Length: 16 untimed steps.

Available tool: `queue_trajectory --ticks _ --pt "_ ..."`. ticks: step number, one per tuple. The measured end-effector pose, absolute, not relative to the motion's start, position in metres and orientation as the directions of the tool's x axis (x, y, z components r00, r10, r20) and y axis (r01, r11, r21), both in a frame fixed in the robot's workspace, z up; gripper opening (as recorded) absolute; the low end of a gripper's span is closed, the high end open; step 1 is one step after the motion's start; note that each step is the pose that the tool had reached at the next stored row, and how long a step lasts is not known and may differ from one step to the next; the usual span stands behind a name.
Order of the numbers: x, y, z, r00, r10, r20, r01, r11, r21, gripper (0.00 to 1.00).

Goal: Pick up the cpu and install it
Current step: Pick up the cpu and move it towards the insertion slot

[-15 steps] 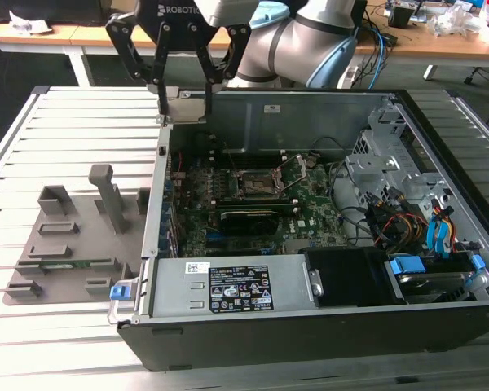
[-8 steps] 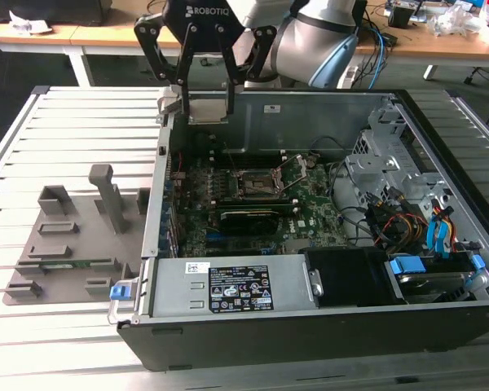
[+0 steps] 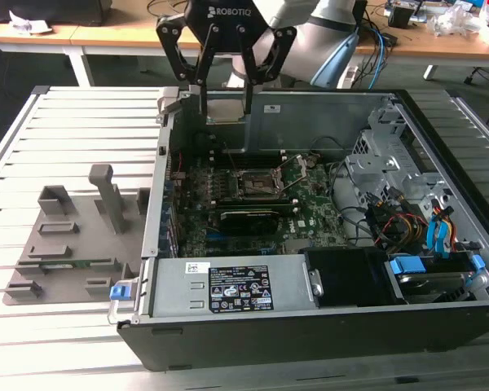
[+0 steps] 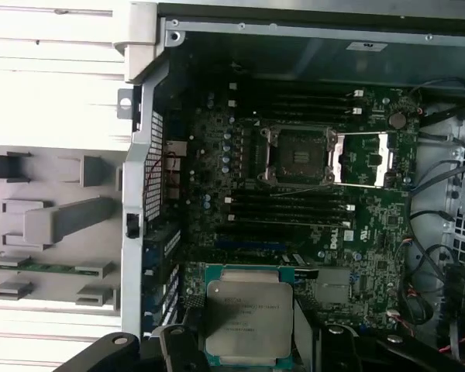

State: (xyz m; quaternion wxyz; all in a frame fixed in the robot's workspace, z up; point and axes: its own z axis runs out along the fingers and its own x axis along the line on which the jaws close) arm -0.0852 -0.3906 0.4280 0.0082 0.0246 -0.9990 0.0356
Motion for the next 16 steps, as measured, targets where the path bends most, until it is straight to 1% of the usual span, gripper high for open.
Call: queue_trajectory --ticks 6,12,16 --pt "-0.063 -0.390 0.427 -0.999 -0.049 0.019 -0.050 0.996 -0.071 0.54" --pt "-0.060 -0.388 0.423 -0.999 -0.032 0.020 -0.033 0.998 -0.061 0.54" --pt "-0.048 -0.379 0.420 -0.999 -0.032 0.022 -0.034 0.997 -0.062 0.54"
